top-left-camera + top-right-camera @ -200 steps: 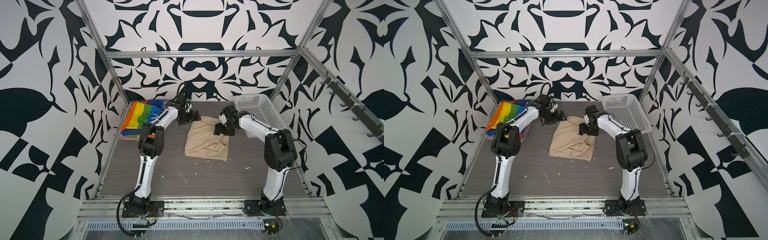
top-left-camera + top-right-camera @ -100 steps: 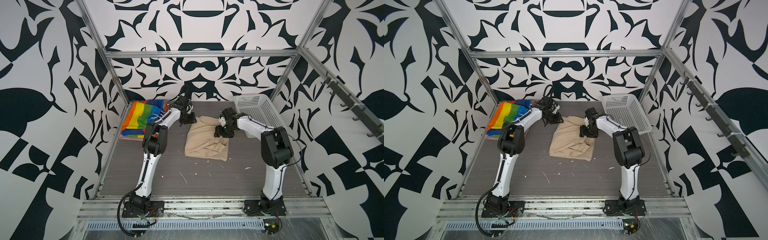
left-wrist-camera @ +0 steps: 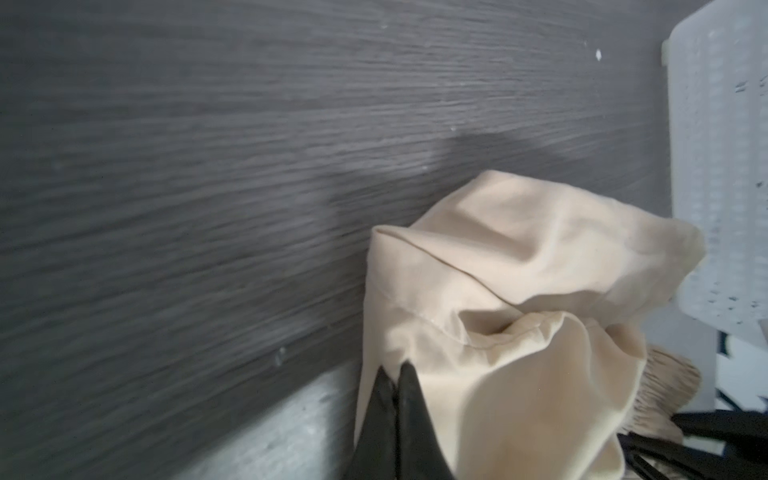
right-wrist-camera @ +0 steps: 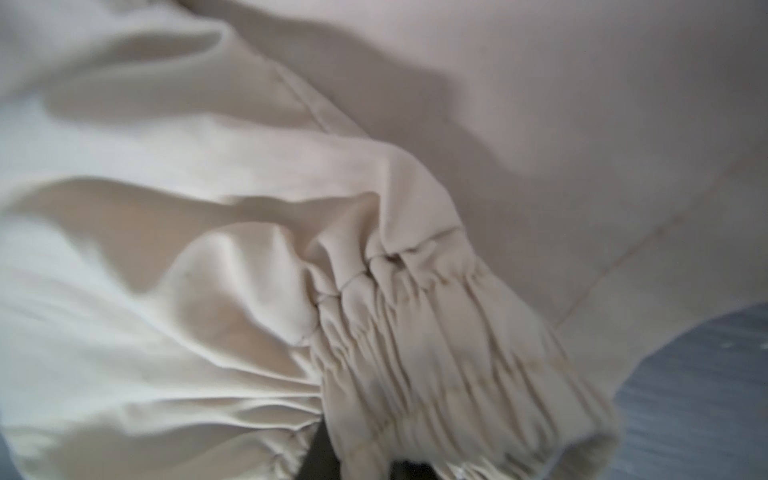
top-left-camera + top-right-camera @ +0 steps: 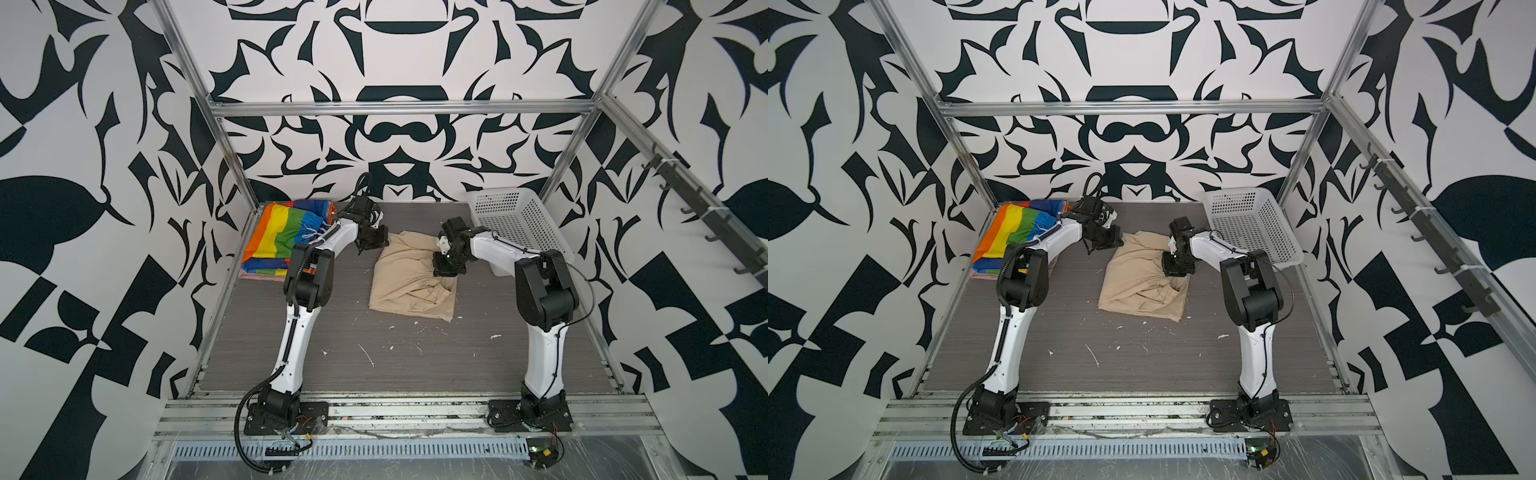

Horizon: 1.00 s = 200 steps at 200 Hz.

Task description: Fold and stack the shorts

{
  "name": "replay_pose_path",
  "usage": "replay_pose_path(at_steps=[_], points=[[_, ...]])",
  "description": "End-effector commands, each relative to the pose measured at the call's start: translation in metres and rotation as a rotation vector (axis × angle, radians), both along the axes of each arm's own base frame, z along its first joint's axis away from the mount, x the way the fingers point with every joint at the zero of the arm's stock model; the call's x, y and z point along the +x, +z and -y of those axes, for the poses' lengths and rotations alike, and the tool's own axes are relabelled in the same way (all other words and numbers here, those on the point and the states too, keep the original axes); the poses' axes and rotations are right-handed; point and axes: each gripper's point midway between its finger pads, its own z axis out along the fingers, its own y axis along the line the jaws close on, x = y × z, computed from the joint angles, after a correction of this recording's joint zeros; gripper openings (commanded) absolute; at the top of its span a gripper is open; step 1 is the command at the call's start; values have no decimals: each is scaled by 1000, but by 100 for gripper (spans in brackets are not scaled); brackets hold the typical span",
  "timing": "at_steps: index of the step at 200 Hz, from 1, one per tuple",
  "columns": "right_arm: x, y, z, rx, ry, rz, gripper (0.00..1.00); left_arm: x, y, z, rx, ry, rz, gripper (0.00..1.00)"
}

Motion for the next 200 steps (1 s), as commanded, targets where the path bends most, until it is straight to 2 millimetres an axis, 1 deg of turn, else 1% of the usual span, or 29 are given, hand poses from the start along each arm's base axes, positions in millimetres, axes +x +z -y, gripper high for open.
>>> replay_pose_path(at_steps=[1,14,45,63,87,104,110,134,150,162,174,181,200], points=[[8,25,8,-9,-1,57,4,15,25,-24,-123,95,-5,0],[9,27,16,-13,-14,59,0,18,27,-34,-154,129,-12,0],[8,27,28,-32,-18,53,0,21,28,-54,-214,205,-29,0],[7,23,39,-79,-24,51,0,21,25,-63,-227,229,-41,0],[10,26,43,-69,-39,51,0,21,24,-67,-234,246,-44,0],[10,39,41,-57,-44,57,15,20,25,-67,-242,247,-45,0],[10,46,38,-40,-45,69,19,20,25,-67,-242,247,-47,0],[8,74,23,-13,-19,117,43,18,26,-67,-239,250,-47,0],[3,89,5,8,16,146,56,17,28,-68,-240,255,-44,0],[-3,98,-17,25,62,168,65,17,29,-67,-245,260,-44,0],[-9,102,-37,33,101,183,74,16,30,-67,-248,265,-46,0],[-11,101,-47,34,119,182,77,16,31,-67,-250,266,-46,0],[-14,87,-67,34,152,153,82,15,30,-67,-251,269,-49,0]])
